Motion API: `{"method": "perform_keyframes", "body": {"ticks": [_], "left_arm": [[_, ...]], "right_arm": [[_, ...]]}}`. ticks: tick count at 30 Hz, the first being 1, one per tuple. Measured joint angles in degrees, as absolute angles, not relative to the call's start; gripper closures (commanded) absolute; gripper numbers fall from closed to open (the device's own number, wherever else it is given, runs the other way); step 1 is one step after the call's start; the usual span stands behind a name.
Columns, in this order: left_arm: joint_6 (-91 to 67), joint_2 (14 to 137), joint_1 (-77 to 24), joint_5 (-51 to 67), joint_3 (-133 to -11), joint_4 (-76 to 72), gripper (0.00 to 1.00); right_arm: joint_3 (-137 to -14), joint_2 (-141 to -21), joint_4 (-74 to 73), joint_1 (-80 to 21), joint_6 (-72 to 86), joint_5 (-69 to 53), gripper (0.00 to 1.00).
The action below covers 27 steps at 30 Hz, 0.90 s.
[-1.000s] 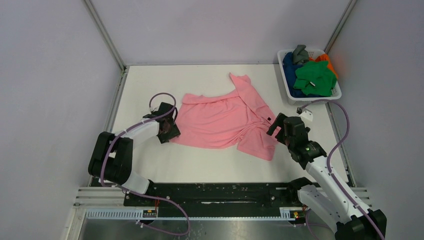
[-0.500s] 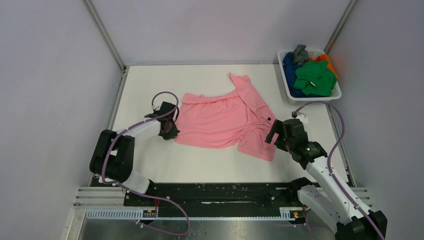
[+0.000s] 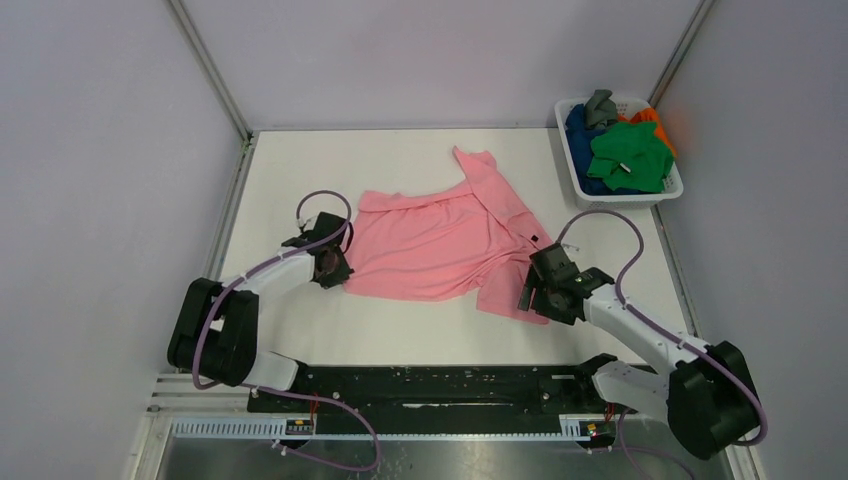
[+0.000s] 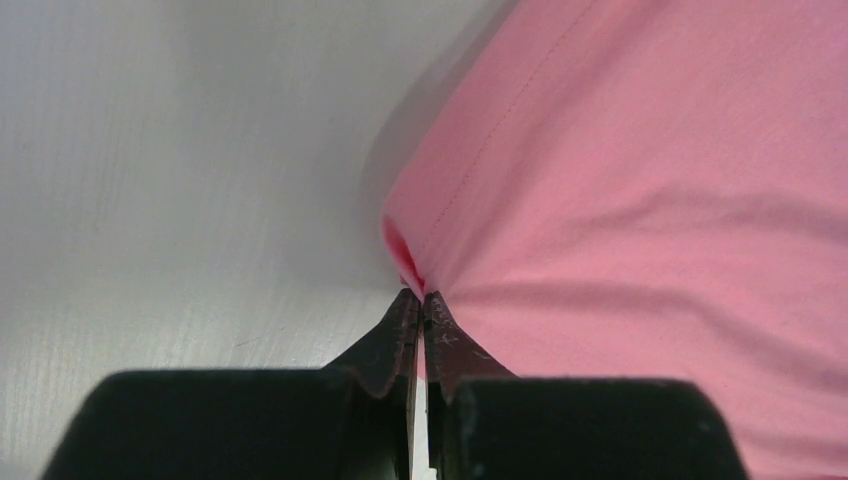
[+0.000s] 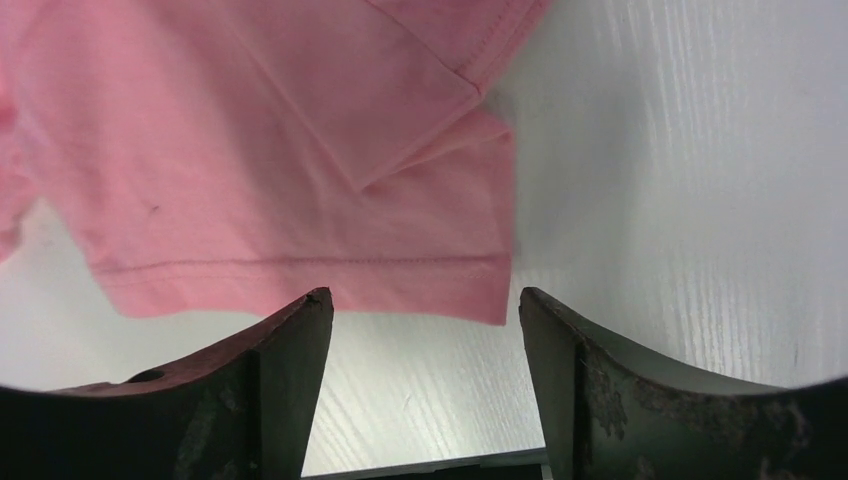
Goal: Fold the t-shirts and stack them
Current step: Flatten out the tshirt
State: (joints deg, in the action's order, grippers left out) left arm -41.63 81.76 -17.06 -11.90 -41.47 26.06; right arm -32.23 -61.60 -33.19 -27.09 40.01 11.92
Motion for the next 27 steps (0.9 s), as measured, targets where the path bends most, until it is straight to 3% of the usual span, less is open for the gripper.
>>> {"method": "perform_keyframes", "body": {"ticks": [5, 7, 14, 15, 16, 22, 27], "left_arm": [[-41.6, 79.9, -17.1, -12.1, -40.7, 26.0, 1.0], [-41.6, 79.7, -17.1, -12.1, -40.7, 26.0, 1.0], [-41.9, 78.1, -17.1, -12.1, -39.7, 25.8, 1.0], [-41.9, 77.8, -17.1, -12.1, -39.5, 26.0, 1.0], [-41.9, 76.7, -17.1, -12.1, -39.2, 26.0, 1.0], [-42.5, 71.3, -17.1, -11.6, -38.9, 27.2, 1.0], [-43.6, 58.3, -17.2, -10.9, -41.8, 32.4, 1.0]], "right_arm": [[-30.3, -66.6, -30.6, -27.8, 42.2, 12.5, 0.29], [-30.9, -67.8, -29.8, -28.4, 42.5, 13.5, 0.37], [-32.9, -71.6, -28.7, -29.8, 43.5, 15.8, 0.74], [-32.9, -71.8, -28.3, -30.0, 43.6, 15.8, 0.81], [-32.9, -72.0, -27.4, -30.4, 43.7, 15.7, 0.98], [-32.9, -70.1, -27.4, -30.6, 43.7, 14.9, 1.0], [-36.9, -57.7, -33.3, -30.7, 42.4, 16.2, 1.0]]}}
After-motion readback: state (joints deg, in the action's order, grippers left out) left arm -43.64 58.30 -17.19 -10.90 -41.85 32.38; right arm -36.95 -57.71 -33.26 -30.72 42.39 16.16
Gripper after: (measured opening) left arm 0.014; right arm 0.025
